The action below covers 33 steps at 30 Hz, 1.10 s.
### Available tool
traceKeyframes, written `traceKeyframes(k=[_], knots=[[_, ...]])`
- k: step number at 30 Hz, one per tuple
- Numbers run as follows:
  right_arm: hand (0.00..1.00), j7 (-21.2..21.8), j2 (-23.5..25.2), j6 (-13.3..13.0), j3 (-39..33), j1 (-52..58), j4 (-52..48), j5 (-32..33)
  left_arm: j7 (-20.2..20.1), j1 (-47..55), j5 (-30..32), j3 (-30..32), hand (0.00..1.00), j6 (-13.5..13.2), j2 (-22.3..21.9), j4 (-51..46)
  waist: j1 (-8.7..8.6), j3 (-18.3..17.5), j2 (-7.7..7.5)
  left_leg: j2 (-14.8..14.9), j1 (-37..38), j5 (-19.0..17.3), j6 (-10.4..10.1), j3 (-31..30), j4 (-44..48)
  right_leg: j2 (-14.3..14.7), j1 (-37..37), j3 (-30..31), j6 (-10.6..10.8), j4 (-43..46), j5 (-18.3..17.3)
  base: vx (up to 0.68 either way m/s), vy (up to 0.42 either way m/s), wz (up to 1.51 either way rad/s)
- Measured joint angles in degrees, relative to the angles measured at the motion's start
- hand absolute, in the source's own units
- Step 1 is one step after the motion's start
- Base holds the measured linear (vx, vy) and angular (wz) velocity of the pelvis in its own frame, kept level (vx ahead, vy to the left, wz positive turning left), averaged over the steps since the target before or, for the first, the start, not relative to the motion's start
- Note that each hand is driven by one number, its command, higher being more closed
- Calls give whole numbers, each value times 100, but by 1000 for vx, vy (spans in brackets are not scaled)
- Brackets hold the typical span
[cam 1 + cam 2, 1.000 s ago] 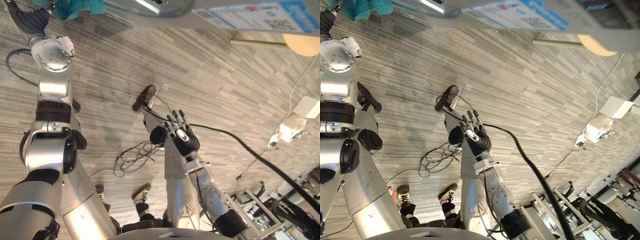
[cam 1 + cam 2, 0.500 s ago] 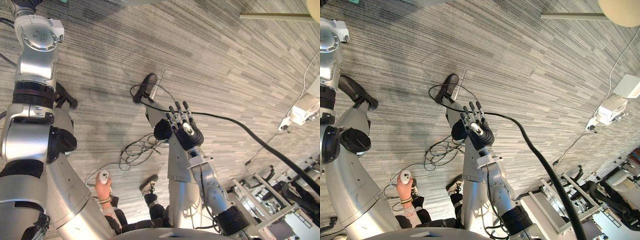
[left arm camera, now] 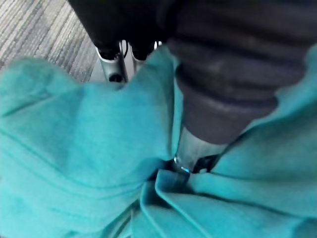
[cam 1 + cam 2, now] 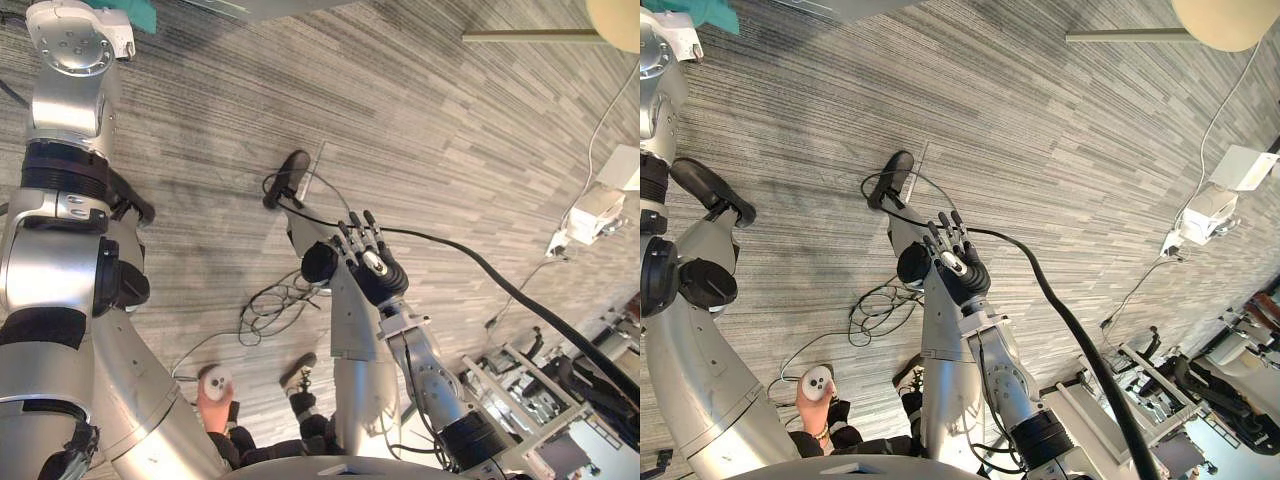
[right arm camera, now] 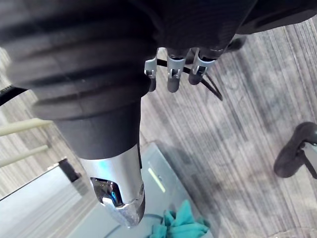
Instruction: Pick up the laundry basket with both hands and put the clothes into the washing machine.
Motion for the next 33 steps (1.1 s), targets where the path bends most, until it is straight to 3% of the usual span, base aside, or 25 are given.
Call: traceKeyframes(k=[4,9,12,14,17,21,25,27,28,31,33], knots=[[0,-20,-12,2,-4,2,70,-171,7,54,-725,-15,100,0,-141,62,-5,0,0,-33,232,7,24,62,-92,76,301,-20,3,-356,220,6,5,2],[0,-27,-51,106,-90,5,237,-363,10,300,-1123,2,100,-1,-246,63,11,0,0,-48,574,5,25,180,-167,114,623,-3,11,-617,338,10,-5,3],[0,-39,-97,103,-157,10,222,-365,9,450,-1627,142,100,-127,-446,60,55,0,0,-63,792,8,14,201,-272,124,827,-7,10,-678,339,-7,-33,10],[0,-51,-96,103,-195,26,203,-365,3,595,-2082,369,100,-377,-618,-65,58,0,0,-118,932,20,-18,261,-365,88,894,7,19,-695,331,-19,-36,14],[0,-106,-67,120,-209,54,216,-367,6,890,-2720,861,100,-928,-880,-1251,56,1,2,-114,1162,72,-4,329,-408,82,1039,61,3,-686,337,-18,-44,4],[0,-110,50,121,-270,451,301,-550,22,1429,-3234,1206,100,-1922,-953,-3682,45,6,10,-207,1763,166,-159,346,-659,-4,1418,79,-59,-444,84,-16,-65,21],[0,-73,32,234,-458,964,450,-891,227,2688,-3378,1514,100,-2186,-1407,-4863,101,8,12,-326,2348,383,-407,375,-1173,7,1829,-16,-98,-519,-166,19,-109,26],[0,-47,-28,316,-551,1144,407,-1050,313,2691,-3441,1499,100,-2195,-1443,-4961,167,8,12,-328,2409,487,-456,366,-1326,47,1856,-48,-111,-529,-201,55,-104,9],[0,-18,-135,363,-566,1163,400,-1049,390,2681,-3441,1489,0,-2196,-1348,-4957,164,8,13,-326,2434,553,-450,365,-1364,65,1852,-59,-111,-503,-195,58,-100,2],[0,-14,-395,383,-625,1164,353,-1045,548,2368,-3454,1257,0,-2202,-1055,-4496,228,8,12,-272,2480,610,-440,349,-1355,77,1848,-62,-207,-361,-211,61,-77,-3],[0,-16,-520,380,-795,1166,184,-1029,486,1281,-3485,693,0,-2032,-476,-3134,316,8,12,-237,2457,642,-464,275,-1351,74,1852,-138,-249,-234,-303,42,-72,8]])
